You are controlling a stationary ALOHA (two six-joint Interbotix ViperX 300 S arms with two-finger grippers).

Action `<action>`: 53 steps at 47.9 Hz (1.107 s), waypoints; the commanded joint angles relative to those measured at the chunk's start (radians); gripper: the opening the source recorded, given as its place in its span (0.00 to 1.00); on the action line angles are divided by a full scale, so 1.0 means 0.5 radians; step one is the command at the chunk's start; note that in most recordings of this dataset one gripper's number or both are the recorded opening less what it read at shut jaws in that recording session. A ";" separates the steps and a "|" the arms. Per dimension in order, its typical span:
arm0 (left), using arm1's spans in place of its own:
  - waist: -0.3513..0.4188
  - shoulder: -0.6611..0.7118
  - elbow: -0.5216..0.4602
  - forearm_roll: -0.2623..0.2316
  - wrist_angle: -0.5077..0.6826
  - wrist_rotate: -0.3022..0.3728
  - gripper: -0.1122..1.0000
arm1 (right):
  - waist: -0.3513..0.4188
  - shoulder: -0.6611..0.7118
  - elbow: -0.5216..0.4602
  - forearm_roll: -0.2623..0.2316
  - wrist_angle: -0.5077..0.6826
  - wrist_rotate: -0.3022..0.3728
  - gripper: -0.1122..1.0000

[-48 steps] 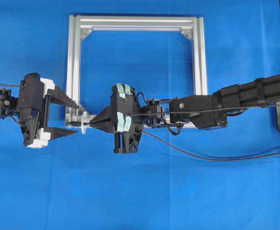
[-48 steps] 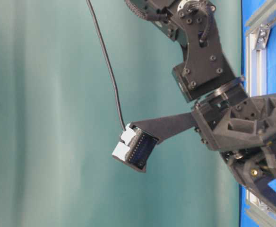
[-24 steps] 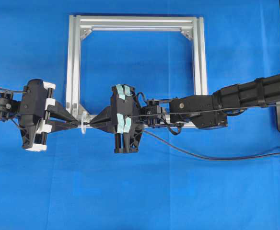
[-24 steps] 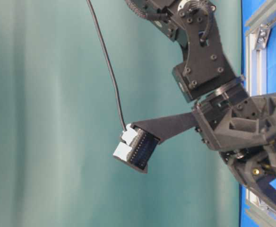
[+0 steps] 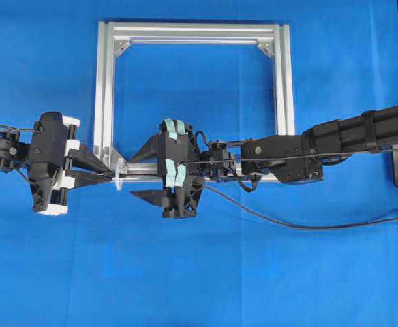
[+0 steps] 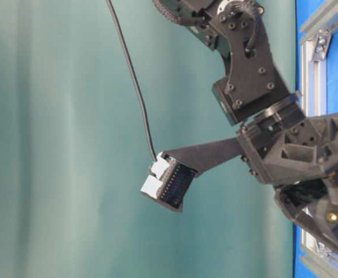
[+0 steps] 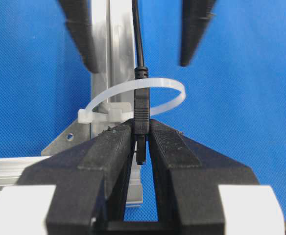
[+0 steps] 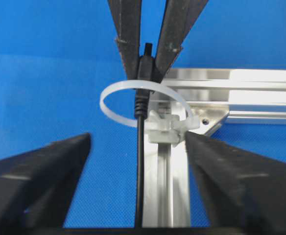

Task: Insert the wire through the string loop located on the left side.
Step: 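Open the right gripper and pull the cable leftward with the left gripper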

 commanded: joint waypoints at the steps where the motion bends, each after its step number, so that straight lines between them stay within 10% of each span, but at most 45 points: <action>1: 0.000 -0.037 -0.012 0.006 -0.009 0.003 0.17 | 0.006 -0.086 -0.012 0.009 0.006 -0.003 0.88; 32: 0.000 -0.847 0.178 0.006 1.012 -0.028 0.17 | 0.025 -0.138 -0.003 0.009 0.018 0.006 0.93; 53: 0.000 -1.316 0.255 0.006 1.169 -0.037 0.17 | 0.031 -0.138 -0.006 0.009 0.018 0.006 0.93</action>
